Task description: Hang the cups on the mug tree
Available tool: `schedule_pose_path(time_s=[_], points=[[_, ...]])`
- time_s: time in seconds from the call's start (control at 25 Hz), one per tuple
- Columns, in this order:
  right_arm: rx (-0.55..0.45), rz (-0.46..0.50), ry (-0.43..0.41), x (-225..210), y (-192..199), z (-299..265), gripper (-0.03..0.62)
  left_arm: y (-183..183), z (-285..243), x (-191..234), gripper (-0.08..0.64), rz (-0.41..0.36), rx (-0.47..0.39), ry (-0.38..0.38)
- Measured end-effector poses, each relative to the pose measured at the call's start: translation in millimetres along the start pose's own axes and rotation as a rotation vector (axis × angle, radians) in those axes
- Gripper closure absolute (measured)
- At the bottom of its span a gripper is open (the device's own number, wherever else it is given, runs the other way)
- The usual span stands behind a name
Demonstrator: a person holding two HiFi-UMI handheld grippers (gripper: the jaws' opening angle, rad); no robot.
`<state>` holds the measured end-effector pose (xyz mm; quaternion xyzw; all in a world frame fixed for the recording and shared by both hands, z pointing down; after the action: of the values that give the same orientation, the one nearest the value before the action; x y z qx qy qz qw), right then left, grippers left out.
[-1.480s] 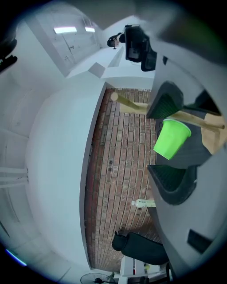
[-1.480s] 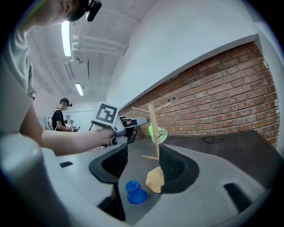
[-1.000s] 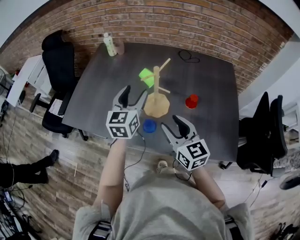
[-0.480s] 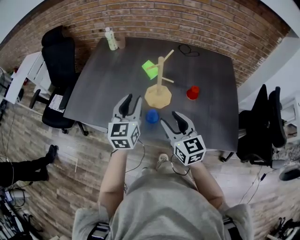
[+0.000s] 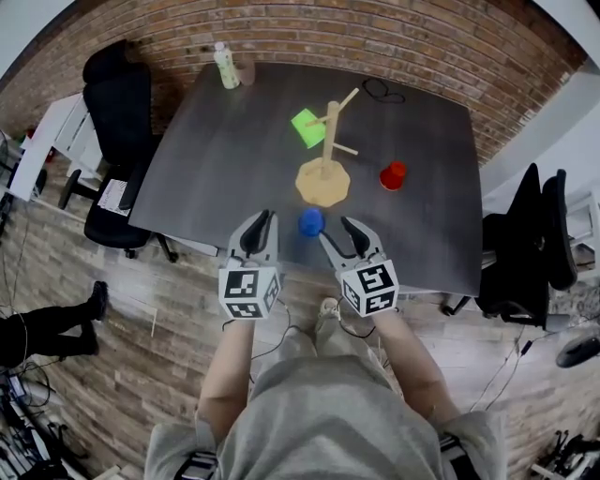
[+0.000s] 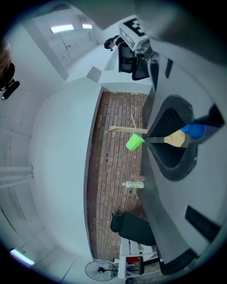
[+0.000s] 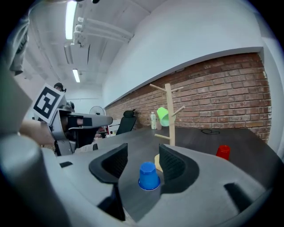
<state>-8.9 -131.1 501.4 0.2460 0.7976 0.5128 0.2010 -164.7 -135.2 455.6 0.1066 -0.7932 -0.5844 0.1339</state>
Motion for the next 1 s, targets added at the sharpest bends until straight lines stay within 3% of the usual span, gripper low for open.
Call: schedule_pose_path(time_s=[1.0], points=[[0.215, 0.064, -0.028, -7, 83, -106, 0.345, 71, 6, 19, 0.543, 0.095, 0.115, 0.012]])
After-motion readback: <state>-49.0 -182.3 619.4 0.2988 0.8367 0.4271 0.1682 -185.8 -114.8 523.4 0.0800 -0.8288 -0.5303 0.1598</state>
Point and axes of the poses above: the fingertips, and each gripper's own axes: z backward along the fingers, x to its left, y out of its underside, the point moved 4 cm from there along z, backward along the fingers, and after that the axes turned 8 degrees about x, right-handed, at the moved point
